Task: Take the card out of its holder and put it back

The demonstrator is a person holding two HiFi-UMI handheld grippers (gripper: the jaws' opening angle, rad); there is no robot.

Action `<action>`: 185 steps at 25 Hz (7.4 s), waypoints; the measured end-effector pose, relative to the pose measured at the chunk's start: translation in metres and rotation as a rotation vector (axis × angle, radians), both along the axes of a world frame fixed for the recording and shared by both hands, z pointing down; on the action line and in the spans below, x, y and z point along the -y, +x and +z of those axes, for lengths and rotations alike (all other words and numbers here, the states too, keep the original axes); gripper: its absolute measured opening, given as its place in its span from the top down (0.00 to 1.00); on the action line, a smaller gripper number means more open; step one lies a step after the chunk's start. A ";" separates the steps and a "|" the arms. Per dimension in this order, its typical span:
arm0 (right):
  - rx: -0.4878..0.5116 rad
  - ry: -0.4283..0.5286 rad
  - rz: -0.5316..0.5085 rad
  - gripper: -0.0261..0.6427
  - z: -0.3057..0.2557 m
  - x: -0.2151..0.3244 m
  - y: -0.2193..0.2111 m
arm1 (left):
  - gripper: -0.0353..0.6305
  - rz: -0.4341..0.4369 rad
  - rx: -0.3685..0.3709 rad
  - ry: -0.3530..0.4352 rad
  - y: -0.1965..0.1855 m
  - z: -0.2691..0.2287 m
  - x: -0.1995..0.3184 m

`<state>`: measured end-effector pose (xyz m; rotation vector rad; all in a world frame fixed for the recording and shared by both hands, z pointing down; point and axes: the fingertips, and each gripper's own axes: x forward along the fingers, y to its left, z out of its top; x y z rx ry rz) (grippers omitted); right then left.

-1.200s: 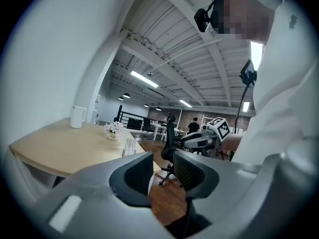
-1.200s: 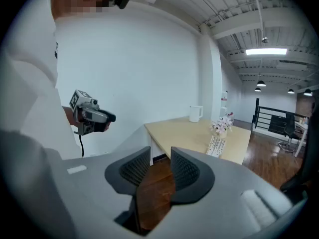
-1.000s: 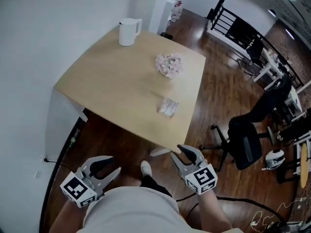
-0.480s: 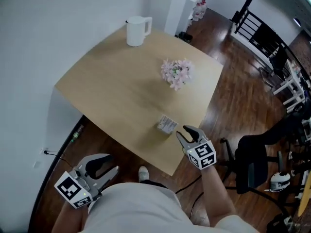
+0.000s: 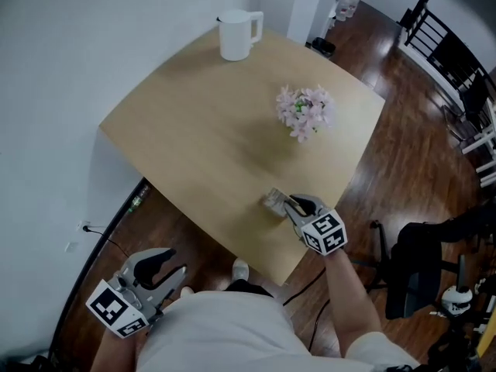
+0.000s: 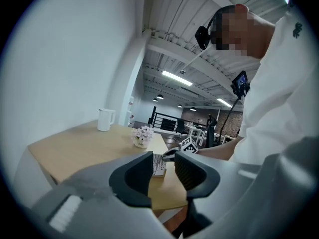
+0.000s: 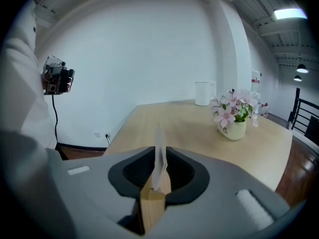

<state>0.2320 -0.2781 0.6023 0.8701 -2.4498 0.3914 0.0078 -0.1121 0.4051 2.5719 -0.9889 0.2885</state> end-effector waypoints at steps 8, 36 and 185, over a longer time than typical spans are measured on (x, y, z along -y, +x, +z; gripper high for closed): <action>0.040 -0.021 -0.027 0.92 -0.003 0.002 -0.006 | 0.73 -0.027 0.008 0.003 -0.010 0.004 0.002; 0.047 0.124 -0.101 0.93 -0.147 -0.099 -0.099 | 0.73 -0.029 -0.052 0.090 -0.097 -0.015 -0.082; -0.137 0.274 0.617 0.82 -0.187 -0.646 -0.126 | 0.74 0.678 -0.055 0.134 -0.041 -0.029 -0.349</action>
